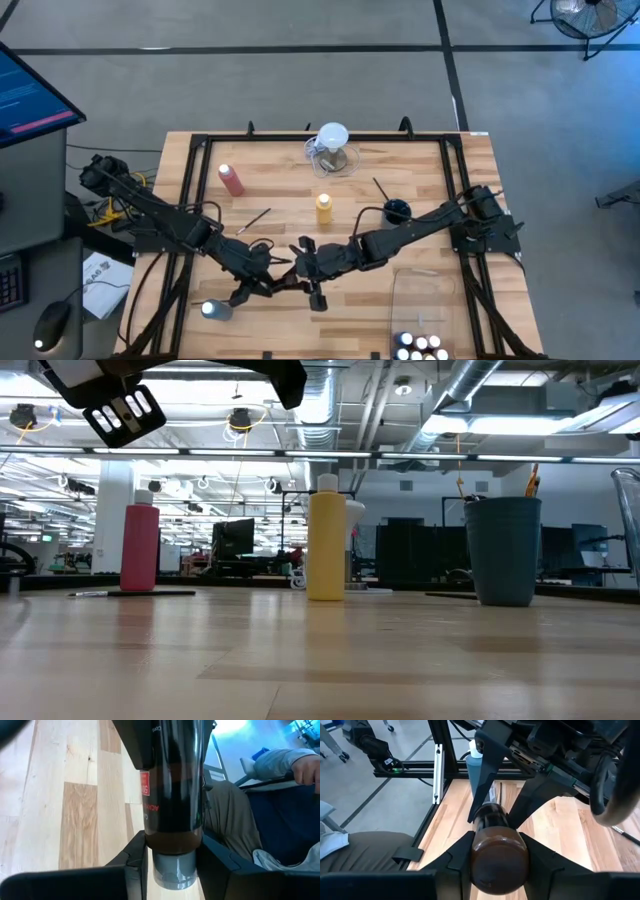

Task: Pick & Place Paint Supplies
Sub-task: Put the small brown paint bottle into the transparent bin

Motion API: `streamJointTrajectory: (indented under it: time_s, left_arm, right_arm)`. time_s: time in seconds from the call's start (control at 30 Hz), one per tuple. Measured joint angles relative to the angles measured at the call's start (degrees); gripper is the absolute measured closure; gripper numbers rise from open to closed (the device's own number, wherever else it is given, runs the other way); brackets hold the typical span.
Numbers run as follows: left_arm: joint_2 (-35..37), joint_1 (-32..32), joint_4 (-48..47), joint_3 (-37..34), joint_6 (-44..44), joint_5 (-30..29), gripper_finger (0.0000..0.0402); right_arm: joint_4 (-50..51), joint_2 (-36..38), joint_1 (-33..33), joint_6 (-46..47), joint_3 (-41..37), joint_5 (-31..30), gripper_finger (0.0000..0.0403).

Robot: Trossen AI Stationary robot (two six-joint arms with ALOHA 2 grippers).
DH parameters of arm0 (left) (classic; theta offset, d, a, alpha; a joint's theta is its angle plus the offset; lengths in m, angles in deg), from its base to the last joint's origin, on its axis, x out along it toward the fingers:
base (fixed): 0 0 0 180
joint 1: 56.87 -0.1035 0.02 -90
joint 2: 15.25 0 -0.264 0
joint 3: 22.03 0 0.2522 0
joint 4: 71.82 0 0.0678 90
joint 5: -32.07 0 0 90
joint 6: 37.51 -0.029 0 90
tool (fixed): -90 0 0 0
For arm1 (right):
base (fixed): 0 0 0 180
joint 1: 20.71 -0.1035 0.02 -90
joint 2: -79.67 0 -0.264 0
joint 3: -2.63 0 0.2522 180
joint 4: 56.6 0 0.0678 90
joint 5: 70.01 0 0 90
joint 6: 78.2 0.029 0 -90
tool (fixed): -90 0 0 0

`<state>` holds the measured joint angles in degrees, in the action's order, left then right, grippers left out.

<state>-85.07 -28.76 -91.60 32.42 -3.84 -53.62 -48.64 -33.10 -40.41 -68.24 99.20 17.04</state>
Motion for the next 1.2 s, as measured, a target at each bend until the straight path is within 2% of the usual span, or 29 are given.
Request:
streamJointTrajectory:
  time_s: [0.07, 0.2, 0.27, 0.37, 0.57, 0.63, 0.77, 0.93, 1.0, 1.07, 1.2]
  left_arm:
    - [0.4, 0.34, 0.72, -0.09, -0.07, -0.24, 0.028]
    - [4.08, 0.46, 5.89, 0.07, -2.05, -3.53, 0.0193]
    - [6.92, 0.91, 8.06, 0.11, -4.56, -6.06, 0.0155]
    - [11.88, 2.43, 11.22, 0.11, -10.44, -12.35, 0.012]
    - [20.07, 7.09, 13.2, 0.11, -23.15, -27.05, 0.0109]
    - [21.42, 8.11, 13.69, 0.11, -25.41, -29.08, 0.0113]
    - [21.68, 8.66, 15.32, -0.99, -26.6, -29.98, 0.0122]
    - [20.22, 8.42, 19.96, -4.77, -27.08, -31.25, 0.013]
    - [19.0, 8.37, 26.12, -7.26, -28.91, -32.01, 0.0133]
    - [16.78, 8.33, 37.31, -10.3, -33.05, -32.8, 0.0133]
    - [5.36, 7.28, 71.37, -16.31, -45.31, -33.82, 0.0134]
  right_arm:
    - [-0.25, 0.02, 0.0, 0.45, 0.0, -0.01, 0.0287]
    - [-0.34, 0.2, -0.13, 0.81, -0.11, 0.18, 0.0287]
    - [-1.31, 0.22, -0.2, 1.55, -0.13, 0.12, 0.0288]
    - [-5.39, 0.32, -0.58, 1.61, -0.13, -0.04, 0.0288]
    - [-16.29, 0.74, -1.96, 0.0, -1.76, 0.01, 0.0288]
    - [-19.32, 2.26, -2.44, -0.76, -4.35, -0.02, 0.0288]
    - [-32.81, 6.5, -2.36, -1.19, -12.63, -0.39, 0.0288]
    - [-61.12, 11.64, -2.32, 0.09, -27.33, -0.85, 0.0288]
    - [-73.1, 12.46, -2.79, 0.64, -32.66, -2.56, 0.0288]
    - [-83.39, 12.19, -3.26, 0.64, -36.17, -4.93, 0.0288]
    - [-82.18, 13.13, -3.85, -0.47, -37.59, -9.66, 0.0289]
